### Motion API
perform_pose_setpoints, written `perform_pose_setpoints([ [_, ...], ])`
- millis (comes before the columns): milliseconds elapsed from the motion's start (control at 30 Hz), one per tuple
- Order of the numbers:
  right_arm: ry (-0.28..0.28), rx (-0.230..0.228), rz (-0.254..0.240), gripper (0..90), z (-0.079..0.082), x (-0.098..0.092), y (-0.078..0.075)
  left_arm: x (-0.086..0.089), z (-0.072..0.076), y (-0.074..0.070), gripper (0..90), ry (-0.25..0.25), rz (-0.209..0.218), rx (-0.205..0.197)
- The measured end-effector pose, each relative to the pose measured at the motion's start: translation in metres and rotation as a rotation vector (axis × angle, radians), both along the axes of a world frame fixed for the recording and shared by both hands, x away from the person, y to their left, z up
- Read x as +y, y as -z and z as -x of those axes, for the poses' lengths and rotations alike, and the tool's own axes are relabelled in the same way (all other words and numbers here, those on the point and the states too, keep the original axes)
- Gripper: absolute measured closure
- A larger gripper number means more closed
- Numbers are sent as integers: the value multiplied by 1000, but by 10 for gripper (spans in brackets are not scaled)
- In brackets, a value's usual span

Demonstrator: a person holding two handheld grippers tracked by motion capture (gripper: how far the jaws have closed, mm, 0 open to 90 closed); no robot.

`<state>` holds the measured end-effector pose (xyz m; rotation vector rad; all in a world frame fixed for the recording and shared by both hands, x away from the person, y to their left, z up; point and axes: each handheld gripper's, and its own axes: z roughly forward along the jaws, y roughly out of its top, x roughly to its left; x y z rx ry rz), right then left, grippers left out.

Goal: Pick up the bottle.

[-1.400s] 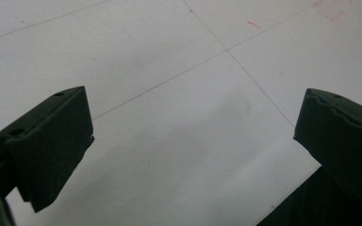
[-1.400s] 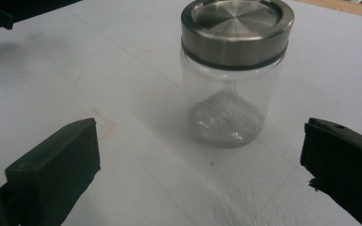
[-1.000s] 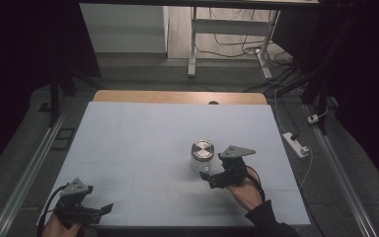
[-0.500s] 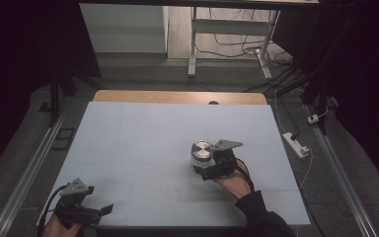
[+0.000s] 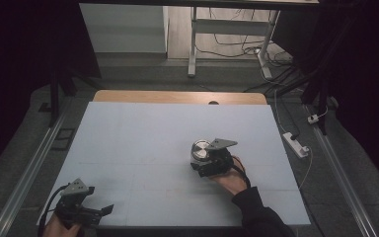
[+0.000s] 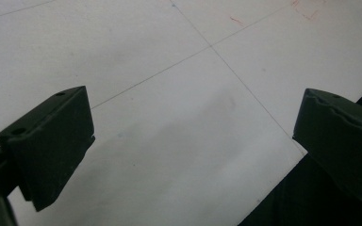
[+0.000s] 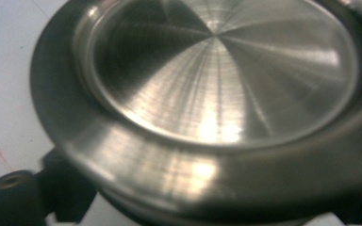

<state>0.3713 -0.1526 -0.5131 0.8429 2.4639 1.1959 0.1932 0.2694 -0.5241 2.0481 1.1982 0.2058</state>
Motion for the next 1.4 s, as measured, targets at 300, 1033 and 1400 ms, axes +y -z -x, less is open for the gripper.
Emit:
perform_pose_setpoints([
  [300, -4, -22, 20, 142, 2, 1, -1, 1, 0, 0, 0, 0, 7, -1],
  [1033, -35, -20, 7, 144, 16, 7, -20, 4, 0, 0, 1, 6, 37, 6],
  [1400, -79, -19, -23, 144, 34, 12, -33, 4, 0, 0, 2, 9, 44, 9],
])
